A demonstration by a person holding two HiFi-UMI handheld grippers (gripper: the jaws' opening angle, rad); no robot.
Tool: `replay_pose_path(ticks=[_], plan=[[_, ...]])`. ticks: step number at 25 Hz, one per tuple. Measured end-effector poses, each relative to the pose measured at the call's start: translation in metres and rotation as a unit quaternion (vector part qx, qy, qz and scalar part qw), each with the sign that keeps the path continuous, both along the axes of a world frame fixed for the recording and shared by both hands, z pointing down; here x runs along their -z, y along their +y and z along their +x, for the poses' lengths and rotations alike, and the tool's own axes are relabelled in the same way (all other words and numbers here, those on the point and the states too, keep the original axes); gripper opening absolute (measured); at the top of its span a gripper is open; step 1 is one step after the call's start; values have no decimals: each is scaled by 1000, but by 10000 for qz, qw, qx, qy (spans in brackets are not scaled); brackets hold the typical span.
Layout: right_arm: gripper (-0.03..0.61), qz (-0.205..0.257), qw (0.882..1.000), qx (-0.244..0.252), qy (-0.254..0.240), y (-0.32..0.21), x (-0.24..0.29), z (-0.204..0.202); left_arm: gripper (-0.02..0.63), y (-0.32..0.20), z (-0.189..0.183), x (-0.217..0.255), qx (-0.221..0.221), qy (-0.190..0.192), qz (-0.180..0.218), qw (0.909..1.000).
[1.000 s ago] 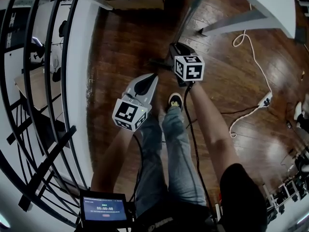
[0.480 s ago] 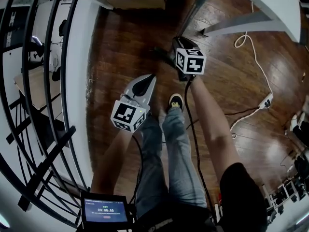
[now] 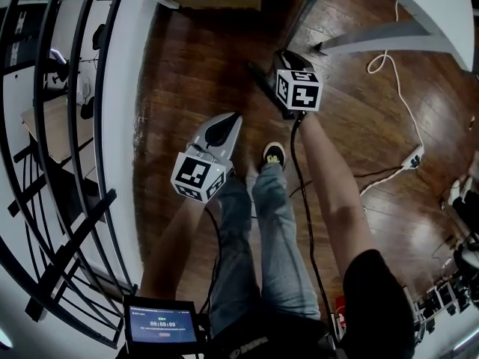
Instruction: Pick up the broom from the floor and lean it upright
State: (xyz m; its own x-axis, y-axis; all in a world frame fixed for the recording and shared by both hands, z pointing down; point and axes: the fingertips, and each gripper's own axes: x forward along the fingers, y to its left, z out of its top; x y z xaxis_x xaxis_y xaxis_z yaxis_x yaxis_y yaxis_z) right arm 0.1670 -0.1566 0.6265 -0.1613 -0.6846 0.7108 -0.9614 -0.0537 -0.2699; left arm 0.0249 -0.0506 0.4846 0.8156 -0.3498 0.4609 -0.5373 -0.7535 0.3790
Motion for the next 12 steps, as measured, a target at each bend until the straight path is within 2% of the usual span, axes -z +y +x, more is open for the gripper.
replay_pose_path(ticks=[12], plan=[[144, 67, 9992, 297, 261, -15, 5, -2, 18, -2, -2, -2, -24, -27, -37, 10000]])
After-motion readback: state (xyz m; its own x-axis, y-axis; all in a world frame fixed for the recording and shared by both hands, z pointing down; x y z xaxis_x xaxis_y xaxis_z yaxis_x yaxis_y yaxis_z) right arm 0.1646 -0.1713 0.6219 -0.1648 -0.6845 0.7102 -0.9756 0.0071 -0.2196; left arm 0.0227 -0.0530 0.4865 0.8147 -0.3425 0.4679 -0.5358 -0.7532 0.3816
